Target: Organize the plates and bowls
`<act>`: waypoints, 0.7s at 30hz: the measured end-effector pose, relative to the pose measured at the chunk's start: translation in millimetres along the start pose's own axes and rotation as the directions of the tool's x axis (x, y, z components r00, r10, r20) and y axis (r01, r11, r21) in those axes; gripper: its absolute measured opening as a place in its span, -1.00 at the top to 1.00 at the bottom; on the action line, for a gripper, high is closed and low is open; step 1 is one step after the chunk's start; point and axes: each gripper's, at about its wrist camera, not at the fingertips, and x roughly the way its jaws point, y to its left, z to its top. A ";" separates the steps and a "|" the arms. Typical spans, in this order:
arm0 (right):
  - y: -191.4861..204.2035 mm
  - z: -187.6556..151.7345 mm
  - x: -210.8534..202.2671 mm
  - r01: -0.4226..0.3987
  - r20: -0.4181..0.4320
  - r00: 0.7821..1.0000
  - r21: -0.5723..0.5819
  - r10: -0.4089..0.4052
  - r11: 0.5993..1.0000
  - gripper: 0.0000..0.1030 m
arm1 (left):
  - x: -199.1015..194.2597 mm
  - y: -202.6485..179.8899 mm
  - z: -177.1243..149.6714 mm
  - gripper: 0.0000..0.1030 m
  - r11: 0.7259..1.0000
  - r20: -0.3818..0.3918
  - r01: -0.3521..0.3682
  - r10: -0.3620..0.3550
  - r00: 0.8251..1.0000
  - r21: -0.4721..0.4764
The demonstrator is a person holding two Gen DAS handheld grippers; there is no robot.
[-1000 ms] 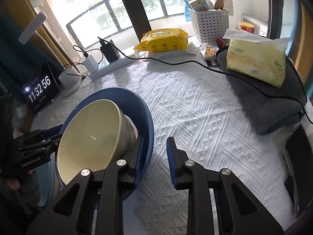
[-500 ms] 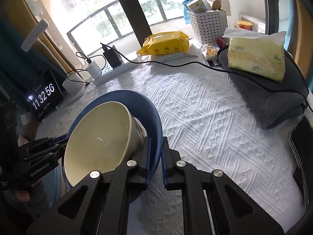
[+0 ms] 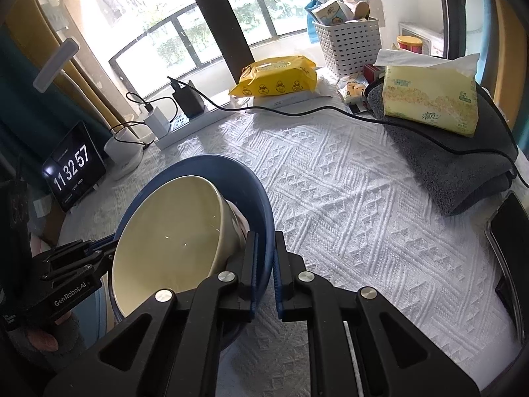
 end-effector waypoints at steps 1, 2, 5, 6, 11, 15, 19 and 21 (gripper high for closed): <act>1.1 -0.1 -0.4 0.000 0.001 1.000 -0.001 0.000 1.000 0.78 | -0.5 0.1 -1.0 0.82 1.000 0.000 -0.001 0.001 1.000 0.001; 1.2 0.0 -0.5 0.000 0.001 1.000 -0.003 0.000 1.000 0.78 | -1.0 0.0 -1.6 0.82 1.000 -0.001 -0.002 0.002 1.000 0.001; 3.2 0.0 -1.6 0.004 0.002 1.000 -0.006 -0.004 1.000 0.78 | -2.2 0.5 -2.9 0.82 1.000 -0.002 0.000 0.000 1.000 -0.002; 3.3 0.0 -2.0 0.006 0.002 1.000 -0.007 -0.006 1.000 0.78 | -2.8 0.6 -3.3 0.82 1.000 -0.002 0.003 -0.003 1.000 -0.002; 4.0 -0.1 -3.2 0.011 0.001 1.000 -0.005 -0.011 1.000 0.78 | -6.2 -0.2 -5.0 0.82 1.000 0.002 0.005 -0.005 1.000 0.000; 5.8 -0.8 -4.7 0.016 0.003 1.000 -0.013 -0.016 1.000 0.79 | -9.2 -0.7 -5.2 0.82 1.000 0.008 0.004 -0.004 1.000 -0.001; 7.5 -1.7 -7.2 0.016 0.007 1.000 -0.019 -0.016 1.000 0.79 | -14.8 -1.0 -5.0 0.82 1.000 0.021 0.003 -0.003 1.000 0.002; 8.5 -1.5 -8.7 0.014 0.009 1.000 -0.019 -0.014 1.000 0.79 | -17.3 -1.2 -5.0 0.82 1.000 0.027 0.004 -0.004 1.000 0.003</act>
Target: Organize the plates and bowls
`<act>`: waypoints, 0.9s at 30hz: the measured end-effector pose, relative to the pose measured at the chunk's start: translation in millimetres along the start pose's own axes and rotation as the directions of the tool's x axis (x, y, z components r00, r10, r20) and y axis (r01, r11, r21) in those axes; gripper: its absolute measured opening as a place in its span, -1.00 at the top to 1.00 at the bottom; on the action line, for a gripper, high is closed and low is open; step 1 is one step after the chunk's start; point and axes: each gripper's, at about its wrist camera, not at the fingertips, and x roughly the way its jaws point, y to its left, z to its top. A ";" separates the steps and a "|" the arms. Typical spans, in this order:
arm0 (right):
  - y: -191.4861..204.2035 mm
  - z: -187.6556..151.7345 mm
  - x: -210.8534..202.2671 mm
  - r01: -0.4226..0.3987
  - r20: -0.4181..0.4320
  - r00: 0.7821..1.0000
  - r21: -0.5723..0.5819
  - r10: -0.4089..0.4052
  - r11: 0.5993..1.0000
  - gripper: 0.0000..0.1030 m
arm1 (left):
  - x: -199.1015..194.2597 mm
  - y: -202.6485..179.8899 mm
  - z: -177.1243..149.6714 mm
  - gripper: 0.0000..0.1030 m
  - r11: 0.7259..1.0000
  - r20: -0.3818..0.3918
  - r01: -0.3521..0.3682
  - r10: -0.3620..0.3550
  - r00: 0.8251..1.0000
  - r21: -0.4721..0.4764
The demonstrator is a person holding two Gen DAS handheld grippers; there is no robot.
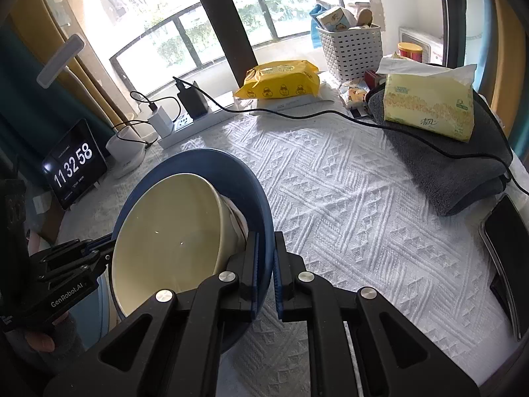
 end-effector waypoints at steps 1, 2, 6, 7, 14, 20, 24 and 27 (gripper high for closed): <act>0.5 0.2 -0.8 -0.001 0.002 1.000 0.000 0.001 1.000 0.79 | -1.5 0.2 -0.1 0.82 1.000 0.002 0.001 -0.001 1.000 -0.001; 0.9 0.4 -1.5 -0.002 0.002 1.000 0.000 0.002 1.000 0.79 | -3.1 0.5 -0.2 0.82 1.000 0.005 0.001 -0.001 1.000 -0.002; 3.7 0.4 -4.4 -0.004 0.005 1.000 -0.002 0.004 1.000 0.79 | -7.7 2.0 -0.8 0.82 1.000 0.012 0.002 -0.002 1.000 -0.005; 4.6 0.3 -5.3 -0.004 0.006 1.000 -0.004 0.004 1.000 0.79 | -9.4 2.8 -0.9 0.82 1.000 0.015 0.002 -0.002 1.000 -0.006; 12.7 -0.7 -10.4 -0.015 0.009 1.000 -0.015 0.015 1.000 0.79 | -22.0 7.9 -1.6 0.82 1.000 0.036 0.001 0.000 0.999 -0.018; 22.3 -0.9 -13.5 -0.023 0.014 1.000 -0.027 0.023 0.999 0.78 | -33.8 14.5 -4.7 0.82 1.000 0.052 -0.004 0.005 0.999 -0.029; 30.4 -1.6 -16.1 -0.029 0.017 0.999 -0.037 0.029 0.999 0.78 | -42.1 19.8 -7.6 0.82 0.999 0.064 -0.006 0.009 0.998 -0.037; 36.5 -1.5 -18.3 -0.036 0.018 0.999 -0.044 0.037 0.998 0.79 | -49.6 25.0 -9.6 0.82 0.999 0.076 -0.011 0.014 0.997 -0.044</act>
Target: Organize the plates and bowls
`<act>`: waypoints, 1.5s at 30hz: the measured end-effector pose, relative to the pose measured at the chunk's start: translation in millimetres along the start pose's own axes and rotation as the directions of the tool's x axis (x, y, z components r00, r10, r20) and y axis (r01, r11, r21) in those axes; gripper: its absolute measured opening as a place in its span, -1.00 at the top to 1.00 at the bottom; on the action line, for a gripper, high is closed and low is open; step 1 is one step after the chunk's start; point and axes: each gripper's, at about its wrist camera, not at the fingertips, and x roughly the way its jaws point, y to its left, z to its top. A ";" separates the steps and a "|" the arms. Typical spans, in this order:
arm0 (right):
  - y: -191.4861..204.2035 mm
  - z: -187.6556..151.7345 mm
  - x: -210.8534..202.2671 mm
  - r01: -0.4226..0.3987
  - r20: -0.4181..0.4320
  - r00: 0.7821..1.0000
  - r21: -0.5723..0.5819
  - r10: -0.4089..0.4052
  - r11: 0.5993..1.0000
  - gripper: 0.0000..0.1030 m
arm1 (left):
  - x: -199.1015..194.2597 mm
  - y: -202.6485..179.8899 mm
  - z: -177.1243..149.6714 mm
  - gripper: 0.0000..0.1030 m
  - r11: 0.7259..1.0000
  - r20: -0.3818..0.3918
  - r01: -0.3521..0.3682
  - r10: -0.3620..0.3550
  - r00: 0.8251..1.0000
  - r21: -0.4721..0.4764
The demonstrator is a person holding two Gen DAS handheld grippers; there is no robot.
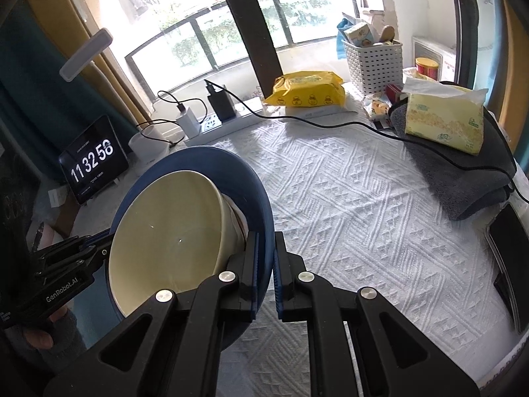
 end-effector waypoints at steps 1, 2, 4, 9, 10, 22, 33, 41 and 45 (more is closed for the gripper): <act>2.7 0.1 -0.6 -0.003 0.001 1.000 -0.003 0.003 1.000 0.79 | -2.1 1.5 0.1 0.82 1.000 0.004 -0.002 0.002 1.000 0.000; 4.7 0.3 -0.9 -0.005 0.001 1.000 -0.006 0.005 1.000 0.79 | -4.9 3.5 -0.1 0.82 1.000 0.009 -0.005 0.005 1.000 -0.003; 10.3 0.4 -1.8 -0.008 0.001 1.000 -0.014 0.009 1.000 0.78 | -8.8 7.0 -0.8 0.82 1.000 0.017 -0.011 0.011 1.000 -0.006; 23.5 -0.4 -3.7 -0.020 0.000 1.000 -0.031 0.020 0.999 0.78 | -19.8 17.6 -2.7 0.82 1.000 0.036 -0.019 0.020 0.999 -0.022; 26.6 -0.7 -3.9 -0.024 -0.001 1.000 -0.035 0.024 0.999 0.78 | -22.6 20.7 -3.8 0.82 0.999 0.040 -0.021 0.022 0.999 -0.026; 64.9 -5.9 0.2 -0.061 -0.017 0.998 -0.079 0.059 0.995 0.78 | -48.5 54.9 -16.7 0.82 0.996 0.071 -0.046 0.052 0.996 -0.081; 106.9 -14.9 8.6 -0.112 -0.049 0.993 -0.122 0.106 0.986 0.78 | -77.5 91.5 -40.5 0.82 0.987 0.090 -0.082 0.095 0.991 -0.135; 136.4 -27.8 19.3 -0.142 -0.085 0.988 -0.150 0.131 0.978 0.78 | -92.6 114.1 -62.3 0.82 0.979 0.087 -0.118 0.134 0.987 -0.164; 150.1 -35.7 24.9 -0.159 -0.106 0.984 -0.164 0.143 0.974 0.78 | -101.0 124.1 -73.5 0.82 0.975 0.085 -0.133 0.150 0.985 -0.180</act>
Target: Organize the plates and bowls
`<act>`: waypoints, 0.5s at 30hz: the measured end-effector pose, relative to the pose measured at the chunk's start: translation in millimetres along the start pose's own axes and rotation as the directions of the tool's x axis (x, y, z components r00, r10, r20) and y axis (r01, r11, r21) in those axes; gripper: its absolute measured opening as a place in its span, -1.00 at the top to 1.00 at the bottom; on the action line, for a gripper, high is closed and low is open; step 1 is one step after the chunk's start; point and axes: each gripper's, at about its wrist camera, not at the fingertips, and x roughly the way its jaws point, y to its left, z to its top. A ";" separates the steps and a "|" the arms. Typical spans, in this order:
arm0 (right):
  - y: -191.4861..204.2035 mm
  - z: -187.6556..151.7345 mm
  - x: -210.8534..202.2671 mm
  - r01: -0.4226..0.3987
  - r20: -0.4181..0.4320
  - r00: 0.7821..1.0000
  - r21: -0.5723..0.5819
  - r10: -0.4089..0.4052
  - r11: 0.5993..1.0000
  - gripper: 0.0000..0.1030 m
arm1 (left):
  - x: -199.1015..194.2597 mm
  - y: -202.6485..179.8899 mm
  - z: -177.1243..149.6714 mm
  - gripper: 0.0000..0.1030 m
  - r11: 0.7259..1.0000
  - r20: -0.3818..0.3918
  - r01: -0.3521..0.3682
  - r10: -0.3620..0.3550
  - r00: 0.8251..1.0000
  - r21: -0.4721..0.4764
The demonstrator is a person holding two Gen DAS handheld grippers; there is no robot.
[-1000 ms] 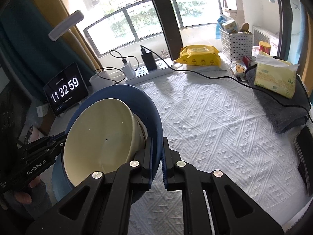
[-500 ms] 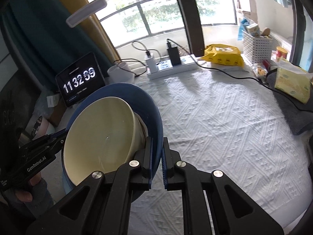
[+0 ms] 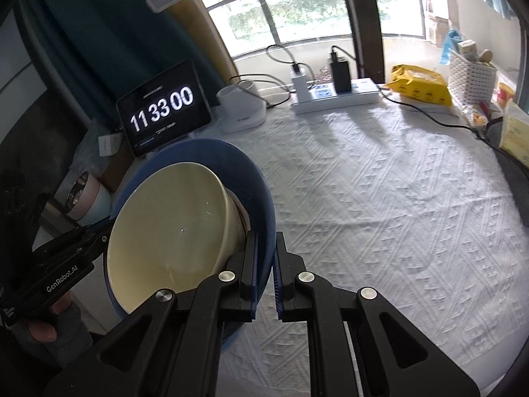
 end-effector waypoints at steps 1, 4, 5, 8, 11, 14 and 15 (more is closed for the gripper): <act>3.6 -0.9 2.0 -0.004 -0.005 1.000 -0.004 0.004 1.000 0.78 | -2.0 3.7 -2.6 0.82 1.000 -0.002 -0.004 0.004 1.000 -0.005; 12.1 -4.0 7.5 -0.011 -0.020 1.000 -0.013 0.011 1.000 0.78 | -5.6 11.6 -8.2 0.82 1.000 -0.006 -0.012 0.012 1.000 -0.018; 15.1 -5.2 9.3 -0.014 -0.025 1.000 -0.016 0.013 1.000 0.78 | -6.9 14.3 -10.5 0.82 1.000 -0.008 -0.016 0.015 1.000 -0.024; 21.7 -8.1 13.1 -0.019 -0.037 0.999 -0.025 0.018 0.999 0.78 | -9.6 20.4 -15.5 0.82 0.999 -0.012 -0.023 0.023 1.000 -0.034; 26.8 -11.0 17.4 -0.023 -0.051 0.998 -0.033 0.021 0.999 0.78 | -11.0 24.3 -18.9 0.82 0.999 -0.015 -0.029 0.029 0.999 -0.041; 30.0 -14.1 22.2 -0.024 -0.063 0.998 -0.035 0.022 0.999 0.78 | -10.3 26.9 -21.8 0.82 0.998 -0.022 -0.037 0.037 0.999 -0.043; 30.6 -15.2 24.5 -0.023 -0.070 0.997 -0.033 0.021 0.999 0.78 | -10.0 27.3 -23.0 0.82 0.998 -0.024 -0.039 0.038 0.999 -0.044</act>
